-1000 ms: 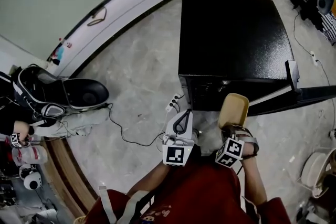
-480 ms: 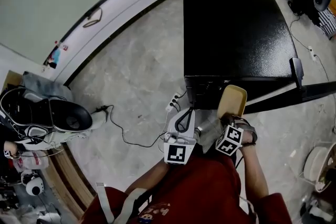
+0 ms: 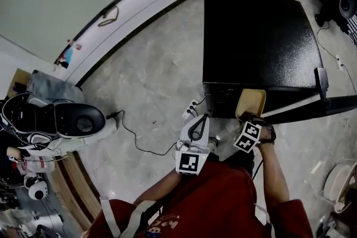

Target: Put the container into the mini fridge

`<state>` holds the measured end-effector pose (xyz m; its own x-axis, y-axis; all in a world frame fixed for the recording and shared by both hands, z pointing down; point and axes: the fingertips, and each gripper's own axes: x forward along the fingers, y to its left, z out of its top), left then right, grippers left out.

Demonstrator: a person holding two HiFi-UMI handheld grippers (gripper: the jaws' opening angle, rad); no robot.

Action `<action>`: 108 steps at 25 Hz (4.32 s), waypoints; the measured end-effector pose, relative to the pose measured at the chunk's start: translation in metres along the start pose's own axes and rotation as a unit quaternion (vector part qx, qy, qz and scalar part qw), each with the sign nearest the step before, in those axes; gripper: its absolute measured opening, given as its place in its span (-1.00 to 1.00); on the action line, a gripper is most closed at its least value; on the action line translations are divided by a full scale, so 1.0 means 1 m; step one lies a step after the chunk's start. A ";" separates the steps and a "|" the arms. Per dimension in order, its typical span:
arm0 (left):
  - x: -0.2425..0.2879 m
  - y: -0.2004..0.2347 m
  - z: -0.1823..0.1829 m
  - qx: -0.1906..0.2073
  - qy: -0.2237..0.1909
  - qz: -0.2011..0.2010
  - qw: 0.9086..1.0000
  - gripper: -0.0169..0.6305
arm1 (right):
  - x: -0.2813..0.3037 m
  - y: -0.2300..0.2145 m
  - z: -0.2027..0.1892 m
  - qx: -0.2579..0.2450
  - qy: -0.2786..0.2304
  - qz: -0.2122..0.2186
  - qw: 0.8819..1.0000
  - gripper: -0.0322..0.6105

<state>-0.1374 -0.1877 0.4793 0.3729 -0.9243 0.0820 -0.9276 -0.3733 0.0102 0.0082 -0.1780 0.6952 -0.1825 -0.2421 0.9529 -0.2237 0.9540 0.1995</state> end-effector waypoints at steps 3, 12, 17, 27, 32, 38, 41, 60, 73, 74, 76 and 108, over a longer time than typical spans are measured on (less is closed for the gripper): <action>-0.001 0.003 -0.002 0.001 0.006 0.005 1.000 -0.93 | 0.007 -0.011 0.002 -0.007 0.002 -0.003 1.000 -0.86; -0.006 0.016 -0.009 0.005 0.016 0.026 1.000 -0.93 | 0.029 -0.049 0.029 -0.017 -0.007 -0.001 1.000 -0.85; -0.007 0.023 -0.006 0.009 0.015 0.033 0.999 -0.93 | 0.040 -0.055 0.038 -0.038 -0.006 0.012 0.999 -0.85; -0.011 0.020 -0.003 0.006 0.012 0.042 0.999 -0.93 | 0.053 -0.085 0.050 -0.052 -0.010 -0.007 0.999 -0.83; -0.012 0.013 -0.005 0.020 0.011 0.034 0.999 -0.93 | 0.061 -0.099 0.052 -0.055 -0.015 -0.024 0.998 -0.83; -0.016 0.018 0.001 0.024 0.009 0.036 0.999 -0.93 | 0.064 -0.112 0.060 -0.048 -0.015 -0.049 0.998 -0.82; -0.017 0.017 0.003 0.021 0.008 0.038 0.999 -0.93 | 0.064 -0.119 0.062 -0.050 -0.014 -0.063 0.997 -0.80; -0.013 0.008 -0.003 0.008 0.007 0.017 1.000 -0.93 | 0.034 -0.119 0.059 -0.018 -0.046 -0.133 0.990 -0.34; -0.024 -0.035 -0.004 0.012 0.000 -0.006 1.000 -0.93 | -0.050 -0.055 0.020 0.068 -0.119 -0.176 0.975 -0.34; -0.026 -0.038 -0.004 0.011 0.000 -0.007 1.000 -0.93 | -0.057 -0.047 0.016 0.079 -0.126 -0.178 0.973 -0.34; -0.022 -0.034 -0.005 0.008 0.001 -0.011 1.000 -0.93 | -0.068 -0.041 0.019 0.112 -0.142 -0.179 0.967 -0.34; 0.007 -0.010 0.033 0.029 -0.031 -0.038 0.998 -0.93 | -0.260 -0.056 0.005 0.369 -0.401 -0.332 0.770 -0.46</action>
<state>-0.1249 -0.1927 0.4472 0.4441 -0.8957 0.0216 -0.8947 -0.4446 -0.0430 0.0630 -0.1694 0.4348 -0.2595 -0.9467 0.1906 -0.9517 0.2843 0.1164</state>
